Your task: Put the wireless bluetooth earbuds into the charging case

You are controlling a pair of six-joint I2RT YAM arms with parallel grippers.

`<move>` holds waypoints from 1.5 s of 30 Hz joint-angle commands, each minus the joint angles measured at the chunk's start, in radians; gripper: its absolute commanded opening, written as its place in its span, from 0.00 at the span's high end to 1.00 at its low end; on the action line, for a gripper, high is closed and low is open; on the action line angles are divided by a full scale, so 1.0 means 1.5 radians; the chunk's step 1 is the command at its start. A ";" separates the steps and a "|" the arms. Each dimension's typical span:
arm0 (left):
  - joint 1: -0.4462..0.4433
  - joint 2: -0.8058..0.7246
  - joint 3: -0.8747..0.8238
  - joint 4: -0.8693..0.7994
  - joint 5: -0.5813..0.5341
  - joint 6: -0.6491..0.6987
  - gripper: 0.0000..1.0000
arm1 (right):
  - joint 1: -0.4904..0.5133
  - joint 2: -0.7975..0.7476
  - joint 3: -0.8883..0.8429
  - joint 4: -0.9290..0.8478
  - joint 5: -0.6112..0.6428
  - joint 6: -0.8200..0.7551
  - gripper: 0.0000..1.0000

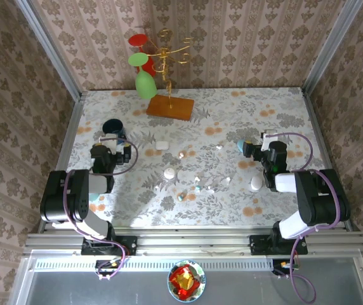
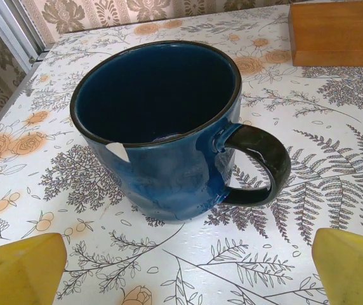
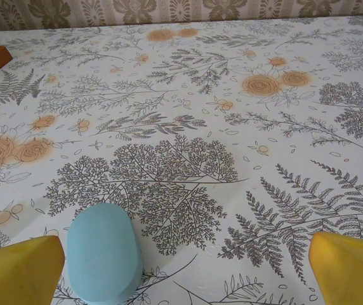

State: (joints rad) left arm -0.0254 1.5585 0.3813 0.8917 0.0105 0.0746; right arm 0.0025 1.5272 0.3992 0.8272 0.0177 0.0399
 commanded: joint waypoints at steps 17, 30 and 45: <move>0.003 -0.001 0.007 0.018 -0.003 0.003 0.00 | -0.002 0.003 0.008 0.012 -0.005 -0.005 0.00; 0.007 -0.001 0.009 0.015 -0.014 -0.005 0.00 | -0.001 0.001 0.006 0.016 -0.006 -0.005 0.00; -0.043 -0.292 0.005 -0.227 -0.070 0.015 0.00 | 0.053 -0.192 0.041 -0.219 -0.029 -0.042 0.00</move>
State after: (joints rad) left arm -0.0647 1.1877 0.3801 0.6930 -0.0814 0.0814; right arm 0.0593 1.2877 0.4236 0.6167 0.0055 0.0021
